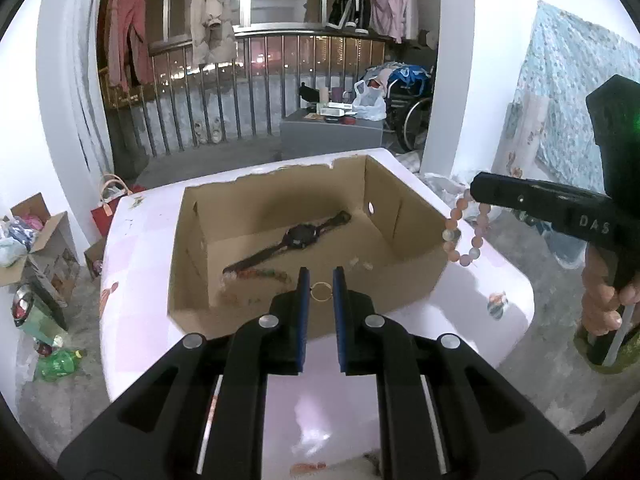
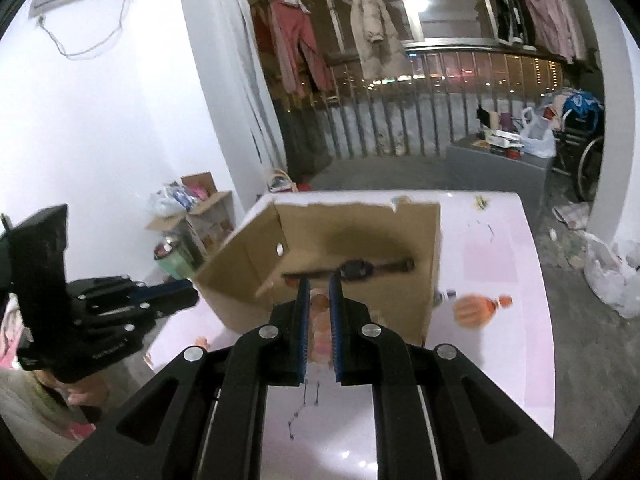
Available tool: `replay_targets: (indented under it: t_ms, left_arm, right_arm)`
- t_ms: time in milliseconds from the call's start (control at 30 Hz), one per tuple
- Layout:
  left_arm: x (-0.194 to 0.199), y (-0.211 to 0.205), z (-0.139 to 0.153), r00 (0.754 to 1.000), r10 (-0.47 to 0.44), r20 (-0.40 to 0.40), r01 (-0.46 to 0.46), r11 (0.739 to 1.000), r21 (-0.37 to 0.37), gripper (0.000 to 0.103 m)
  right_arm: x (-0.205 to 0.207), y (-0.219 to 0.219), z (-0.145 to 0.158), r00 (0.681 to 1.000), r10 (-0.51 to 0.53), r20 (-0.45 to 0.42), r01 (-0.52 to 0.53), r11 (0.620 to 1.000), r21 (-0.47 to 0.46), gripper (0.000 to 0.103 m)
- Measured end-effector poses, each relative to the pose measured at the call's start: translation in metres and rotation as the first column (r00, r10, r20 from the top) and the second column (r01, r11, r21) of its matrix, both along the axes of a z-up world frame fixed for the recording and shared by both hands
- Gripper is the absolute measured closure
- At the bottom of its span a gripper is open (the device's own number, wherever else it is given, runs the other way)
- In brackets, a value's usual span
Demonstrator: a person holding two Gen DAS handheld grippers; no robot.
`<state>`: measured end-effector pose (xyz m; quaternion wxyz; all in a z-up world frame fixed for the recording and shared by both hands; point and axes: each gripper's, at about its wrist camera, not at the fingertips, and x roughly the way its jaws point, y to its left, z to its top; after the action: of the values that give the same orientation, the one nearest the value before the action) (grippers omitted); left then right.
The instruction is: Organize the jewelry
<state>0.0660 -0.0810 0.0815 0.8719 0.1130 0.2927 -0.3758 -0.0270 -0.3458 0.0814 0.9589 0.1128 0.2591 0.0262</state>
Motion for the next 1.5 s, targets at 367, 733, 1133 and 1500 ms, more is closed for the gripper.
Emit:
replay_targets:
  t_ms: [367,733,1133,1500]
  left_arm:
    - [0.100,-0.065,-0.035,0.971,-0.018,-0.238,0.031,0.998,0.053,0.092]
    - [0.145,-0.099,-0.086,0.904,-0.009,-0.428,0.053,0.994,0.092,0.068]
    - [0.129,-0.060,-0.051,0.951,0.017,-0.308,-0.010,1.000,0.024,0.040]
    - [0.126,0.037,-0.008,0.952,0.268,-0.146,-0.278,0.959,-0.054,0.011]
  right_arm:
    - [0.104,-0.055,-0.014,0.987,0.086,-0.139,-0.076,0.995,0.071,0.093]
    - [0.169,-0.064,-0.051,0.953,0.084,-0.292,-0.102,0.994,-0.047,0.092]
    - [0.140,-0.073,-0.026,0.980,0.016,-0.200,-0.019,1.000,-0.010,0.078]
    - [0.077,-0.092,-0.042,0.971,-0.093,-0.220,0.153,0.950,0.271,0.044]
